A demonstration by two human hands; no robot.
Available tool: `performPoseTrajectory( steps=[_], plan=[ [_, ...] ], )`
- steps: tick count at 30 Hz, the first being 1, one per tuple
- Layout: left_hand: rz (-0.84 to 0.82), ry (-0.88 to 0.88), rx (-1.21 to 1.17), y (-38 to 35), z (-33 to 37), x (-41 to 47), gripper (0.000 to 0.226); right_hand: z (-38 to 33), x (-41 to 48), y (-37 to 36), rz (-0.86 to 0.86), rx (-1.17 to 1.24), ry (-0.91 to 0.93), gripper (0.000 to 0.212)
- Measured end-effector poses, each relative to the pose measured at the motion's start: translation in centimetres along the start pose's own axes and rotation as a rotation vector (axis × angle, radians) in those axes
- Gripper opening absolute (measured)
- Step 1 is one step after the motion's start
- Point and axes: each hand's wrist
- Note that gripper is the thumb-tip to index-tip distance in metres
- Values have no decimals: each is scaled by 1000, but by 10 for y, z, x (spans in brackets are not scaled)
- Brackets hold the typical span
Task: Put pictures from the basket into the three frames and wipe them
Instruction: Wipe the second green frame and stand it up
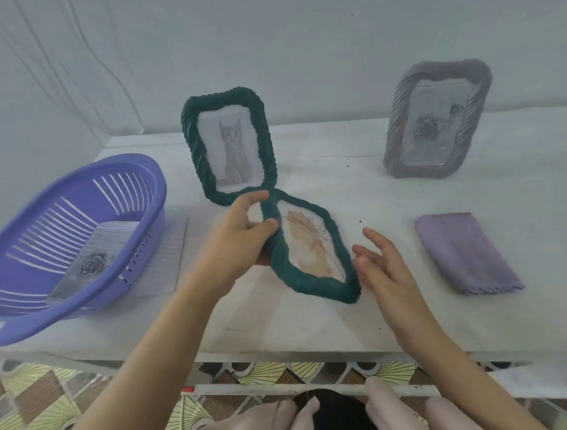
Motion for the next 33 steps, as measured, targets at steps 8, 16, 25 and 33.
performPoseTrajectory(
  steps=[8,16,25,33],
  plan=[
    [-51,-1,-30,-24,-49,5,41,-1,11,17,220,-164,109,46],
    [132,-385,664,-29,-79,21,37,15,6,29,201,-346,179,43],
    [-140,-424,699,-15,-87,23,97,19,22,88,328,-1289,82,48],
    [-211,-445,819,-13,-87,23,112,18,31,98,455,-1195,196,31]
  ],
)
Point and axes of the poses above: each hand's wrist, its own x-axis towards the middle knuckle, its own y-axis out of the back of the hand, z = x × y, and after that the axes turned 2 degrees about y, right-handed
